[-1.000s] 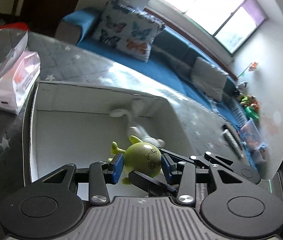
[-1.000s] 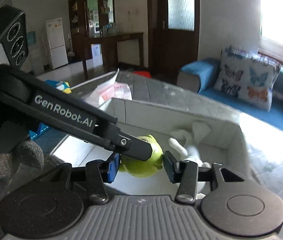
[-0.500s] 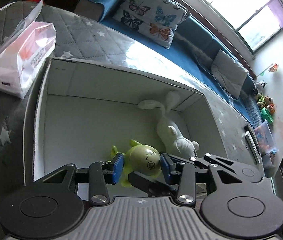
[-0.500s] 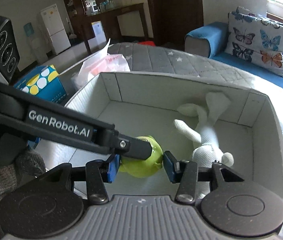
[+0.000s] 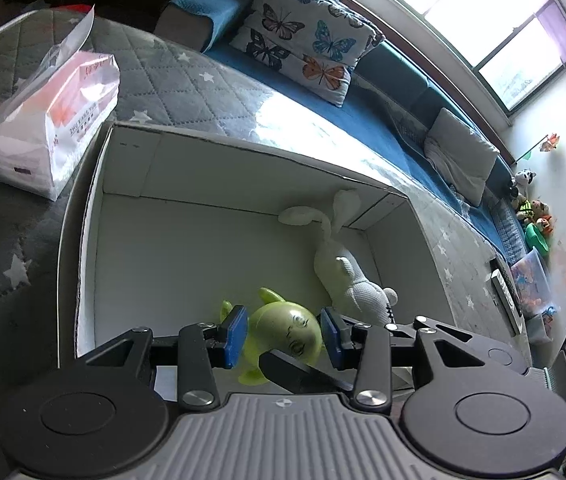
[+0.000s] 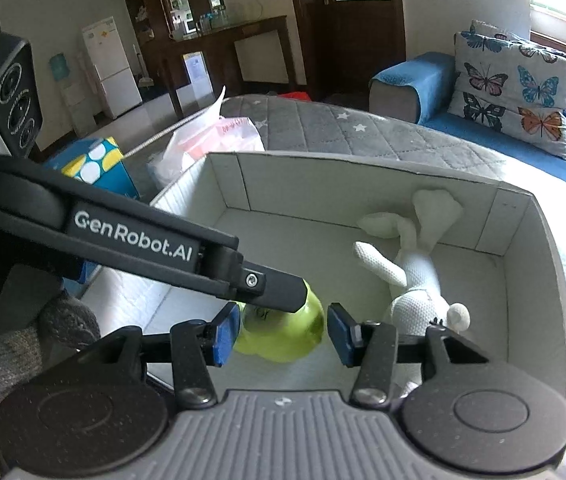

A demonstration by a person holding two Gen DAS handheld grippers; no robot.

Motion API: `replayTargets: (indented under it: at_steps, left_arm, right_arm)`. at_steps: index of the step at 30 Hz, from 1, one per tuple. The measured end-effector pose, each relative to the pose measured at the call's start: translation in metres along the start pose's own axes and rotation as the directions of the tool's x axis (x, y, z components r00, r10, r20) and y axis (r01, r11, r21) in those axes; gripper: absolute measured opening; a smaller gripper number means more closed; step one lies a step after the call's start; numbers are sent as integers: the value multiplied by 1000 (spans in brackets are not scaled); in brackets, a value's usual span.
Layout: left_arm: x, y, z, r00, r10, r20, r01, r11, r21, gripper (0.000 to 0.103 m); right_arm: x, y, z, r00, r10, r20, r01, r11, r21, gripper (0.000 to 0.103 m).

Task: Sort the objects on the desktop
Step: 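Carry the green alien toy into the shoebox and open the right gripper, then move the right gripper to the tan peanut toy and grasp it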

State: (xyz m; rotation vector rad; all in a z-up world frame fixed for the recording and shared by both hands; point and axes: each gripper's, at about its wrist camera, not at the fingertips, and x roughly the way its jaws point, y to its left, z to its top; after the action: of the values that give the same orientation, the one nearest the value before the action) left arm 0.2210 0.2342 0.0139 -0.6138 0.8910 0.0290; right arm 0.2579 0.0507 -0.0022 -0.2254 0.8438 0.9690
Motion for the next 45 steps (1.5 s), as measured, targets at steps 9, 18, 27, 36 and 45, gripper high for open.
replayTargets:
  at_steps: [9,18,27,36,45]
  left_arm:
    - [-33,-26,-16,998,-29,59,24,997,77,43]
    - [-66,-49,-55,994,-77,82,65,988,137,43]
    - [-78,-73,-103,989,-130,66,115,974,194,43]
    - [-60,-95,-146,985,-172,-10,169,957,237,43]
    - [-41,-123,-173,972,-216,-89,232,929,289,43]
  right_arm:
    - [-40,10,-6,997,-8,79,8,1000,6,56]
    - [-98,23,-41,988,-54,147,56,998,-9,61]
    - [-144,27,-100,975,-144,167,144,989,9,66]
    - [-180,27,-157,957,-228,178,223,974,46,78]
    - [-197,16,-197,941,-302,155,288,952,105,82]
